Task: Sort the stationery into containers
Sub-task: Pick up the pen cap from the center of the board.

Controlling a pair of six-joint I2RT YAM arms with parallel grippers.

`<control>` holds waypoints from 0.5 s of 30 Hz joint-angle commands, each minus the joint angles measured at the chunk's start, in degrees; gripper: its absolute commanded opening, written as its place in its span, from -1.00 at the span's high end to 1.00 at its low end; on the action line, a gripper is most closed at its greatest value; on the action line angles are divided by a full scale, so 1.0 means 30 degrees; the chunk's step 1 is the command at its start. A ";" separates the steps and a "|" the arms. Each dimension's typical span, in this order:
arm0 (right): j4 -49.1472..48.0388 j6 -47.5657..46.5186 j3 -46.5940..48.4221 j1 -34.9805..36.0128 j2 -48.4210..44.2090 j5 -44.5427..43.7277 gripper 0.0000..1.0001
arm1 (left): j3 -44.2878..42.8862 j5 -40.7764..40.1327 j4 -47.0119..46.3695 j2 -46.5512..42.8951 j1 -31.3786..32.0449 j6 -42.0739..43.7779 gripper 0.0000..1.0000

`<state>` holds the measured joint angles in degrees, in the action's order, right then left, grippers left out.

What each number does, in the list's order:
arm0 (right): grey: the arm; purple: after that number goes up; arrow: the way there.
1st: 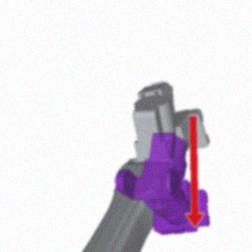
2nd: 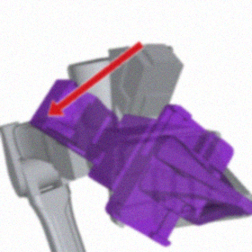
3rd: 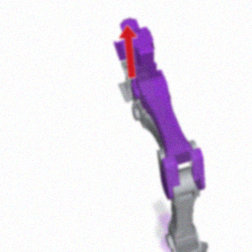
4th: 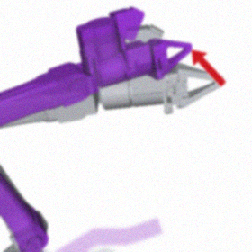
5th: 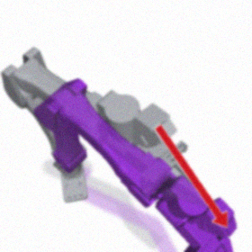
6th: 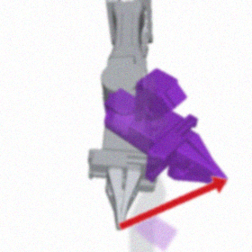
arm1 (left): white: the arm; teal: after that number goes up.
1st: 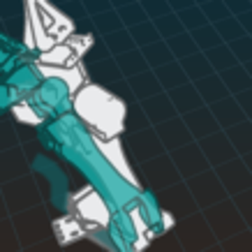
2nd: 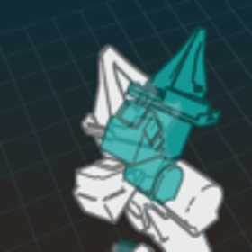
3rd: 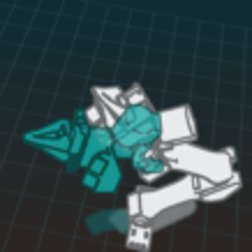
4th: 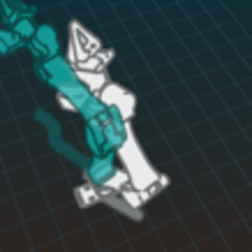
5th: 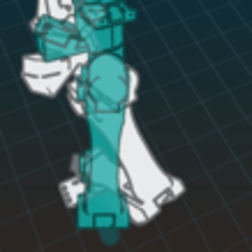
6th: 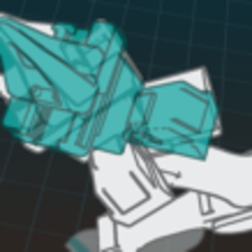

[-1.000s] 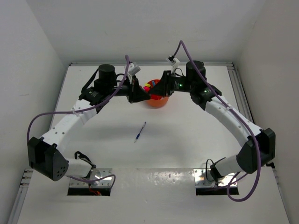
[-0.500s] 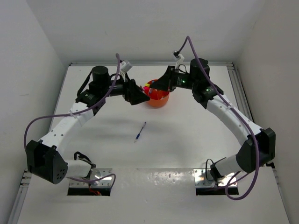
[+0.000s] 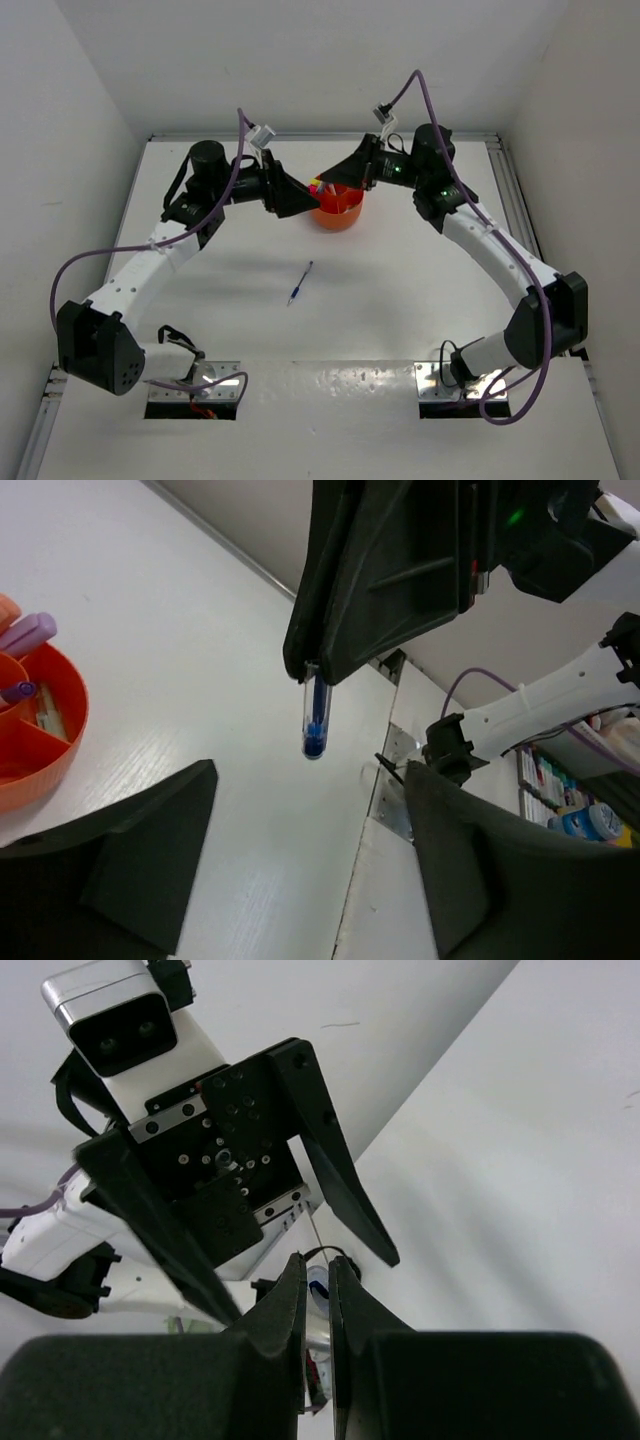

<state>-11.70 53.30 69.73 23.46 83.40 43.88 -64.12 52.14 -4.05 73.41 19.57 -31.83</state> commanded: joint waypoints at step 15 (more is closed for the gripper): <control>-0.0669 -0.0715 -0.0071 0.1056 0.0092 0.0901 1.00 | -0.1421 0.1839 -0.2310 0.1547 0.0888 -0.1869 0.26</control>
<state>-11.62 52.27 69.43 25.96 83.57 45.47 -66.19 55.90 -7.03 78.04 21.69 -36.14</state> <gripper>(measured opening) 0.065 0.379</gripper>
